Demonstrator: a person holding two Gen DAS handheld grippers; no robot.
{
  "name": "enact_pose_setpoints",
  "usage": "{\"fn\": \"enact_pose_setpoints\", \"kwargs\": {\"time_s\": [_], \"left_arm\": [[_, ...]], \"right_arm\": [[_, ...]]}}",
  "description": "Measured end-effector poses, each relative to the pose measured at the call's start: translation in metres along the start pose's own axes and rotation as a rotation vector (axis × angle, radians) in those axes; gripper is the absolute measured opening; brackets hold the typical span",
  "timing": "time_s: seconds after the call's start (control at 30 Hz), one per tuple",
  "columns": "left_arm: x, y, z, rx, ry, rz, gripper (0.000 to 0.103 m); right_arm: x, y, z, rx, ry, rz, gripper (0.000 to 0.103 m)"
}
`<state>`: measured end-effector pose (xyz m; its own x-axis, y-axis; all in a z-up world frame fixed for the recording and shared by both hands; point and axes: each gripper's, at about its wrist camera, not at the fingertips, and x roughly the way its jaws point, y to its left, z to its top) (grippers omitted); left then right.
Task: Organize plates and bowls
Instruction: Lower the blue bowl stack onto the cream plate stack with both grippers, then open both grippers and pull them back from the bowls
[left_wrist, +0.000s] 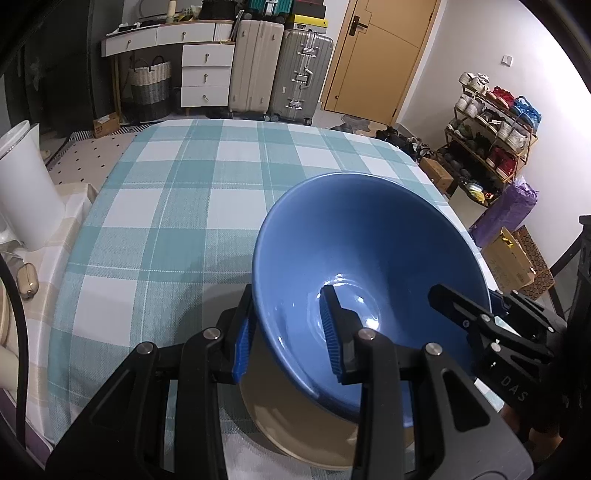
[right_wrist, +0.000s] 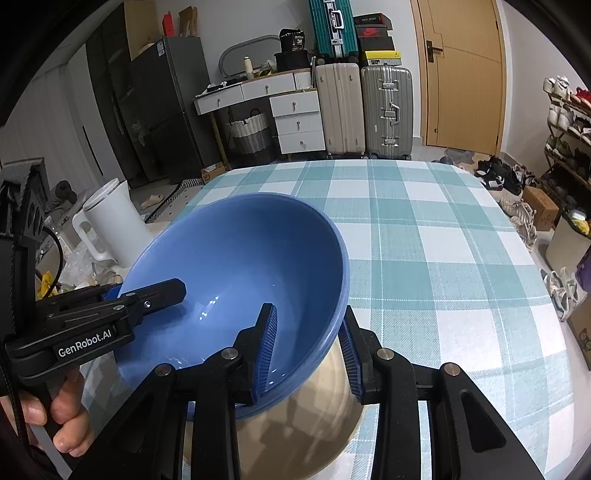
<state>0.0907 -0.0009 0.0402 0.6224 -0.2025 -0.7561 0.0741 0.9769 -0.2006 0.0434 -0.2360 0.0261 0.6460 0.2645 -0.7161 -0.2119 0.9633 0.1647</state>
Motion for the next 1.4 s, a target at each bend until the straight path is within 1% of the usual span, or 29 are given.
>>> {"fn": "enact_pose_setpoints", "kwargs": {"time_s": [0.23, 0.5, 0.7, 0.77, 0.83, 0.9, 0.97, 1.0, 1.03, 1.07, 1.1, 1.17, 1.2, 1.23, 1.27, 1.3, 1.37, 1.4], "left_arm": [[0.009, -0.001, 0.008, -0.004, -0.009, 0.003, 0.03], [0.013, -0.001, 0.008, 0.001, -0.019, 0.003, 0.03], [0.008, 0.0, 0.005, -0.001, -0.026, -0.001, 0.03], [0.005, 0.0, 0.005, -0.001, -0.034, -0.001, 0.033], [0.0, 0.002, 0.003, 0.001, -0.045, 0.014, 0.038], [-0.005, 0.003, 0.003, 0.0, -0.062, 0.038, 0.043], [-0.012, 0.006, 0.002, -0.003, -0.078, 0.034, 0.046], [-0.015, 0.007, 0.002, -0.003, -0.087, 0.03, 0.049], [-0.018, 0.008, 0.001, -0.002, -0.092, 0.032, 0.055], [-0.021, 0.01, 0.0, 0.001, -0.097, 0.036, 0.057], [-0.025, 0.01, -0.001, 0.005, -0.11, 0.038, 0.06], [-0.033, 0.013, -0.005, 0.009, -0.135, 0.024, 0.064], [-0.038, 0.015, -0.007, 0.009, -0.146, 0.017, 0.072], [-0.043, 0.017, -0.01, 0.009, -0.159, 0.015, 0.081], [-0.047, 0.018, -0.012, 0.01, -0.173, 0.015, 0.082], [-0.052, 0.018, -0.014, 0.017, -0.187, 0.018, 0.082], [-0.059, 0.019, -0.018, 0.033, -0.207, 0.029, 0.087], [-0.062, 0.018, -0.02, 0.044, -0.213, 0.036, 0.093]], "right_arm": [[0.003, 0.0, 0.002, -0.011, -0.01, -0.014, 0.034], [0.005, -0.002, 0.002, -0.018, -0.009, -0.014, 0.034], [0.005, -0.001, 0.002, -0.025, -0.001, -0.011, 0.035], [0.005, -0.001, 0.003, -0.026, 0.0, -0.009, 0.036], [0.004, -0.001, 0.003, -0.035, -0.002, -0.013, 0.04], [0.002, -0.002, 0.002, -0.038, -0.007, -0.008, 0.049], [0.001, -0.003, 0.002, -0.041, -0.013, -0.004, 0.053], [0.001, -0.003, 0.002, -0.048, -0.014, -0.004, 0.058], [0.0, -0.002, 0.002, -0.062, -0.015, 0.002, 0.063], [0.0, -0.002, 0.002, -0.073, -0.017, 0.012, 0.075], [-0.002, -0.002, 0.001, -0.088, -0.024, 0.03, 0.085], [-0.008, -0.002, -0.001, -0.115, -0.057, 0.037, 0.089], [-0.011, -0.002, -0.002, -0.134, -0.078, 0.029, 0.095], [-0.013, -0.002, -0.003, -0.146, -0.089, 0.016, 0.098], [-0.015, -0.002, -0.003, -0.153, -0.097, 0.009, 0.101], [-0.019, -0.003, -0.005, -0.162, -0.115, 0.007, 0.101], [-0.026, -0.005, -0.006, -0.166, -0.141, 0.026, 0.101], [-0.029, -0.007, -0.006, -0.162, -0.155, 0.039, 0.102]]}}
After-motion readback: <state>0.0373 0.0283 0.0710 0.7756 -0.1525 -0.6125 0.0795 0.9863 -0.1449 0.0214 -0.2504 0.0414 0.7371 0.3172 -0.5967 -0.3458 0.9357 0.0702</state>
